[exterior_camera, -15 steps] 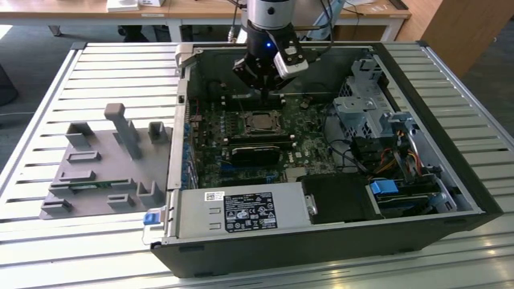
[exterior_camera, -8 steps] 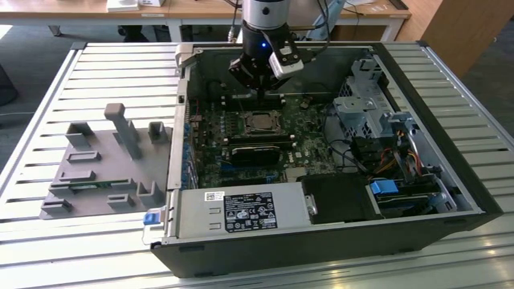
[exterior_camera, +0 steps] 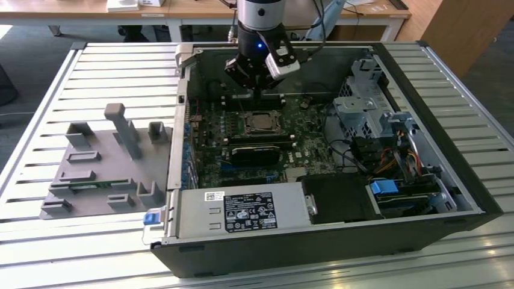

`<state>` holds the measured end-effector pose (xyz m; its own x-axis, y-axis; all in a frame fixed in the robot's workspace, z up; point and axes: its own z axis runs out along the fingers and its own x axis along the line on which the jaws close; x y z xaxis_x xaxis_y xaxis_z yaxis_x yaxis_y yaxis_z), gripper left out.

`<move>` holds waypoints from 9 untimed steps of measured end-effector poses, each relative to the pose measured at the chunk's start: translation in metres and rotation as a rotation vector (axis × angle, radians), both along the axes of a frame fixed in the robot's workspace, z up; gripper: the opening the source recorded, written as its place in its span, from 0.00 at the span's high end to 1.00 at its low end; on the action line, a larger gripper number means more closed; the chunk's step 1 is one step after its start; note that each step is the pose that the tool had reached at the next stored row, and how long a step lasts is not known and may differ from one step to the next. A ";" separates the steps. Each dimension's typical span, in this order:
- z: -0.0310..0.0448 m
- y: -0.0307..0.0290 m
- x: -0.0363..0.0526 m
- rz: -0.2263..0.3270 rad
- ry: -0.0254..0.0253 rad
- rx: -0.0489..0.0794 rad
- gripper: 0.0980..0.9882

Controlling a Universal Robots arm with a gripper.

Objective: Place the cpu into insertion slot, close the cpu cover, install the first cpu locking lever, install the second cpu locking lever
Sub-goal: 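Install the first cpu locking lever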

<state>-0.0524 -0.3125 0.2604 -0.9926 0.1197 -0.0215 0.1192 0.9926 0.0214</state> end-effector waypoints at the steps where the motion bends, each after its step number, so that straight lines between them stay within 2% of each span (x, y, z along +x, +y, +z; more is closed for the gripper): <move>1: 0.0000 0.0000 -0.0005 0.011 0.0000 0.000 0.98; 6: -0.0006 -0.0001 -0.0024 0.076 0.0001 0.000 0.98; 9: -0.0014 -0.0001 -0.0067 0.094 0.0001 0.000 0.98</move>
<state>-0.0591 -0.3126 0.2590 -0.9994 0.0255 -0.0214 0.0251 0.9995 0.0214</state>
